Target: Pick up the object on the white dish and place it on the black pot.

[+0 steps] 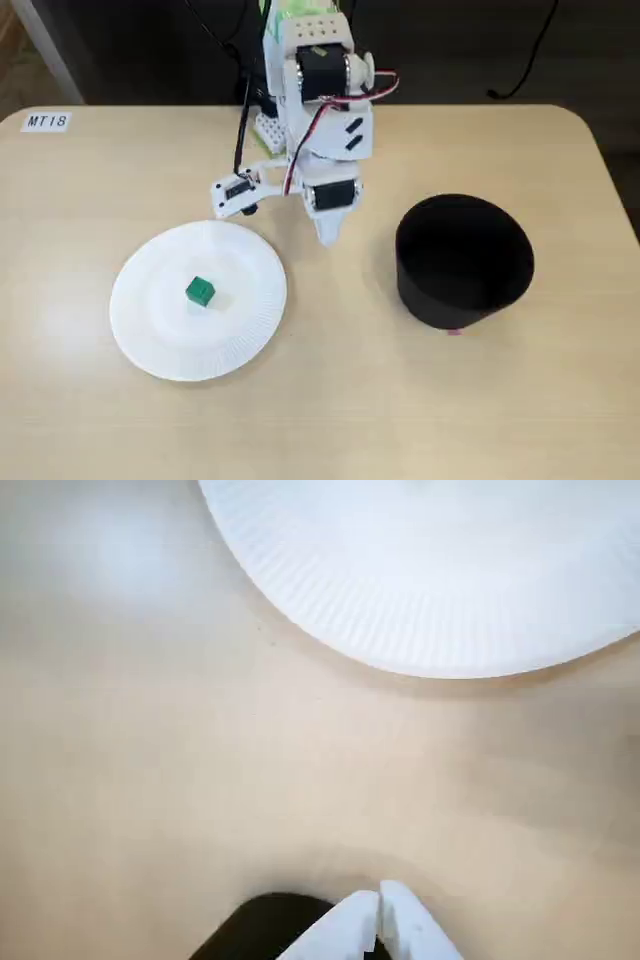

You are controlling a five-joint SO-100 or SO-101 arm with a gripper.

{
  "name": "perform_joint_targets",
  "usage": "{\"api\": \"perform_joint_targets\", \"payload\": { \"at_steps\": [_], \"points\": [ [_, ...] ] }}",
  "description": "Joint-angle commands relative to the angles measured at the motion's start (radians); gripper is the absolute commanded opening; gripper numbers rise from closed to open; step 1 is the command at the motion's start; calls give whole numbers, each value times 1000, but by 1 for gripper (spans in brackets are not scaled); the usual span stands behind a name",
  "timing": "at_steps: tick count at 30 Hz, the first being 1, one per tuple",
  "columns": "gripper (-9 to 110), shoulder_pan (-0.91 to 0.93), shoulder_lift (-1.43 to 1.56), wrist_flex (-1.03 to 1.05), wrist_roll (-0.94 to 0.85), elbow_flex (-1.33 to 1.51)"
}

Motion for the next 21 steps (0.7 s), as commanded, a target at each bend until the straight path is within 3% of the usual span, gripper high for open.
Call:
{"api": "perform_joint_targets", "payload": {
  "at_steps": [1, 13, 21],
  "points": [
    [0, 6, -58, 17, -8, -87],
    [0, 11, -258, -12, 17, -218],
    [24, 17, -267, -31, 46, -218]
  ]
}}
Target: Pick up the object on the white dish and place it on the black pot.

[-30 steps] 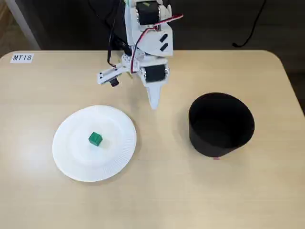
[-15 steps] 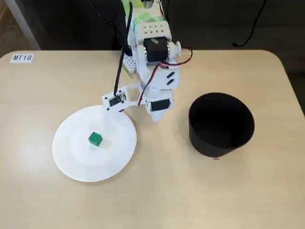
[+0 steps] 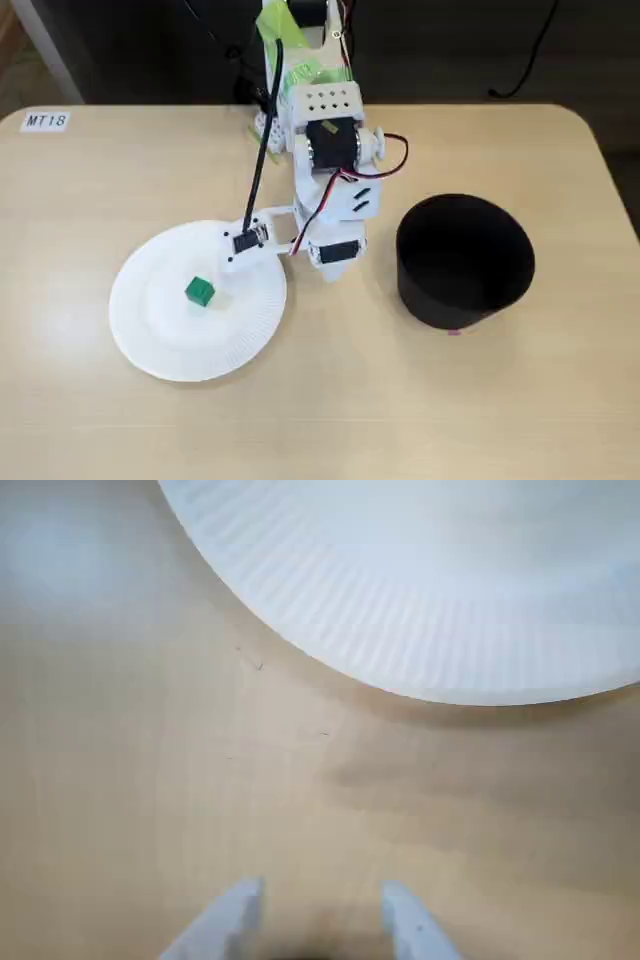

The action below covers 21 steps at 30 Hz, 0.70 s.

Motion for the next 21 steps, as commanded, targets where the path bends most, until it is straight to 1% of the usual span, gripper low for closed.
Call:
{"api": "perform_joint_targets", "payload": {
  "at_steps": [1, 4, 6, 7, 9, 15, 21],
  "points": [
    [26, 12, 14, -12, 29, -41],
    [30, 18, 11, -23, 55, -41],
    [31, 25, 6, -29, 80, -41],
    [35, 28, 3, -29, 81, -43],
    [37, 35, 2, -29, 95, -43],
    [34, 78, -6, -38, 140, -43],
    [31, 160, -6, -51, 167, -43]
  ]
}}
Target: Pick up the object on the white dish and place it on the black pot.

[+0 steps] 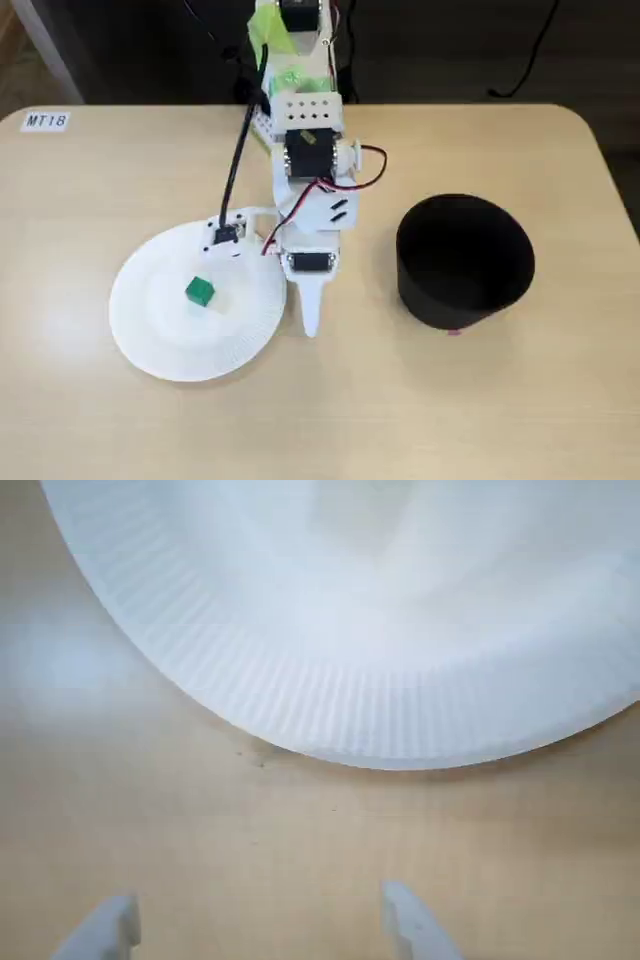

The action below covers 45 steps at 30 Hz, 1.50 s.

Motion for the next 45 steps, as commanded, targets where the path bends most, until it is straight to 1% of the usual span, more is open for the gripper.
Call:
{"api": "perform_joint_targets", "payload": {
  "at_steps": [1, 11, 26, 45],
  "points": [
    [31, 52, 12, -12, 12, -43],
    [29, 183, 2, -28, 29, -44],
    [28, 357, -2, -21, 9, -44],
    [28, 445, -95, -18, -5, -46]
  ]
}}
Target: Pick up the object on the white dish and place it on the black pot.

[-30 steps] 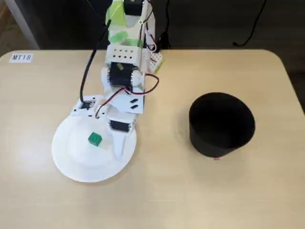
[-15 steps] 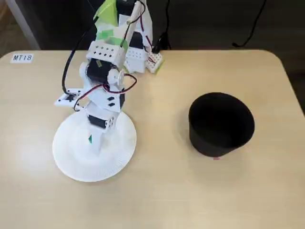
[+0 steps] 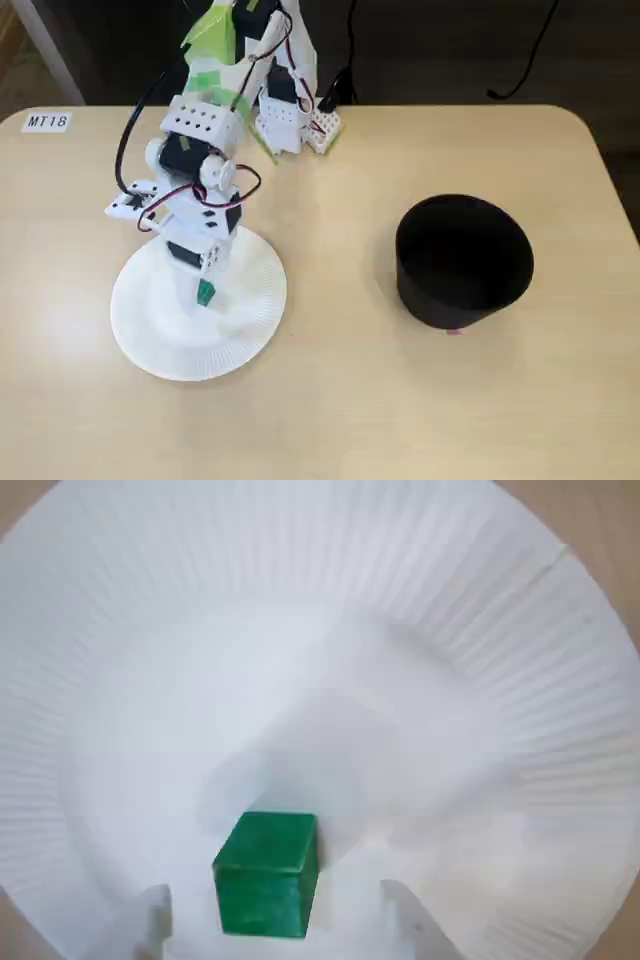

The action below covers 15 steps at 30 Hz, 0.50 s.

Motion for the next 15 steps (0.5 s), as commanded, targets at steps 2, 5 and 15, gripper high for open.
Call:
{"api": "perform_joint_targets", "payload": {
  "at_steps": [2, 5, 15],
  "points": [
    [27, 5, -15, -12, -14, -57],
    [26, 5, -43, -12, -21, -74],
    [14, 11, -75, -2, -14, -129]
  ]
}}
